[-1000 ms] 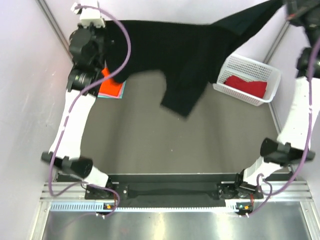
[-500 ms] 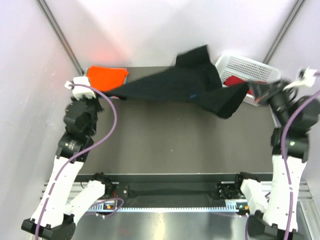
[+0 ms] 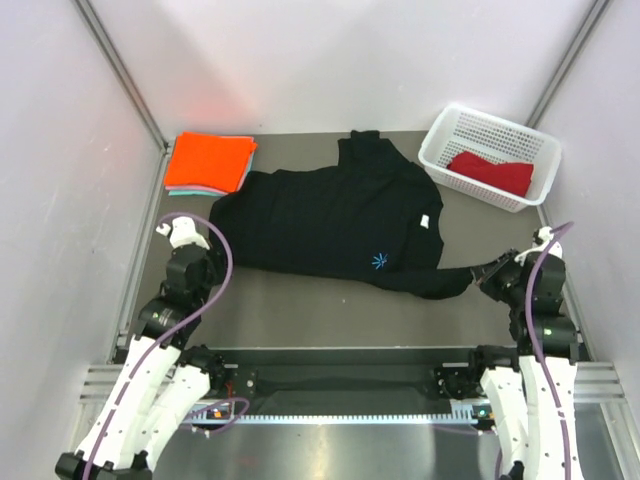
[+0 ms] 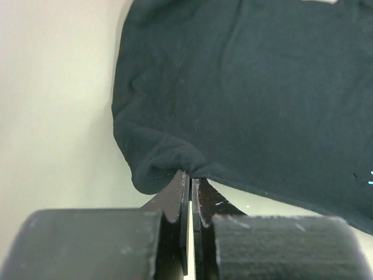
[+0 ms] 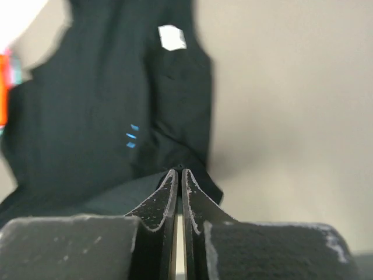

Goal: Fold and stack the t-shirts
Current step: Flatten the tshirt out

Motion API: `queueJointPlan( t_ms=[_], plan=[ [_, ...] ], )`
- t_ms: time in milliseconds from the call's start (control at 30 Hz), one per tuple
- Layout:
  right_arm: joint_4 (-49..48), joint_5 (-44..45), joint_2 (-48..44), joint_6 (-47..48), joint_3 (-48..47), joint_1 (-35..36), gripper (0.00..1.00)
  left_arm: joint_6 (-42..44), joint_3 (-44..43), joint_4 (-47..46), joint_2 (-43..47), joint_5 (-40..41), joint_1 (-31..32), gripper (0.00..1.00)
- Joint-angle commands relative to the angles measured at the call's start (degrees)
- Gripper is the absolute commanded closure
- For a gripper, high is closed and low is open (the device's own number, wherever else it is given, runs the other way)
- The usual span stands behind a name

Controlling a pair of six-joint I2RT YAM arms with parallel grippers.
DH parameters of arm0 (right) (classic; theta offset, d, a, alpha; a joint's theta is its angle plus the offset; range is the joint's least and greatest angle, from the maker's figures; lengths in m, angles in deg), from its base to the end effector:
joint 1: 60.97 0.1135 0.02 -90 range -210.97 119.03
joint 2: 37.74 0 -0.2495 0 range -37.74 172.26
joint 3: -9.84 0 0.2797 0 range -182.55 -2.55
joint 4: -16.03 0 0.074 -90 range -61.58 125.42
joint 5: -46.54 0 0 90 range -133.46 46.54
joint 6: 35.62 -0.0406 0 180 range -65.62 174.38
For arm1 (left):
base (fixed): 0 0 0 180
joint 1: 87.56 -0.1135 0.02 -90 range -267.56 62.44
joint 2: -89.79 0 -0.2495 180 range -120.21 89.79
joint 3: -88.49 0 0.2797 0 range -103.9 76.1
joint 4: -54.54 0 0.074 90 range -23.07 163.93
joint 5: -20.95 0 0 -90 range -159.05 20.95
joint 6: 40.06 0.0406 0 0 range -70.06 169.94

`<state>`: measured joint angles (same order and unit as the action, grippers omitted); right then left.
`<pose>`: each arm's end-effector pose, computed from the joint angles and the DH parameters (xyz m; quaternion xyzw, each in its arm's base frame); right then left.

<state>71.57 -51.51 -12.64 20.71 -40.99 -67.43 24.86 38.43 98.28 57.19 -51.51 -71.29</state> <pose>0.1448 -0.0107 0.2840 0.2630 0.8228 0.1767 0.4719 0.1740 -0.0380 0.2819 -0.1447 0.8307 -0.0630 0.5338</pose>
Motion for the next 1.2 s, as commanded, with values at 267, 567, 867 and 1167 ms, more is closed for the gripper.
queueJointPlan(
  t_ms=[267,567,867,1167],
  plan=[
    [3.5,4.4,8.4,0.5,-2.9,1.1,1.00,-18.1,1.9,2.3,-5.7,4.1,-0.3,1.00],
    [13.4,9.9,4.2,-0.8,-6.9,5.0,1.00,-22.1,0.1,8.9,-6.2,10.6,-0.3,1.00],
    [25.8,16.9,1.0,0.4,-16.0,5.1,1.00,-21.1,0.1,9.3,-5.2,14.0,-0.3,1.00],
    [28.6,17.5,1.4,2.1,-22.8,5.1,1.00,-20.5,0.1,8.9,-5.0,16.0,-0.3,1.00]
  ],
)
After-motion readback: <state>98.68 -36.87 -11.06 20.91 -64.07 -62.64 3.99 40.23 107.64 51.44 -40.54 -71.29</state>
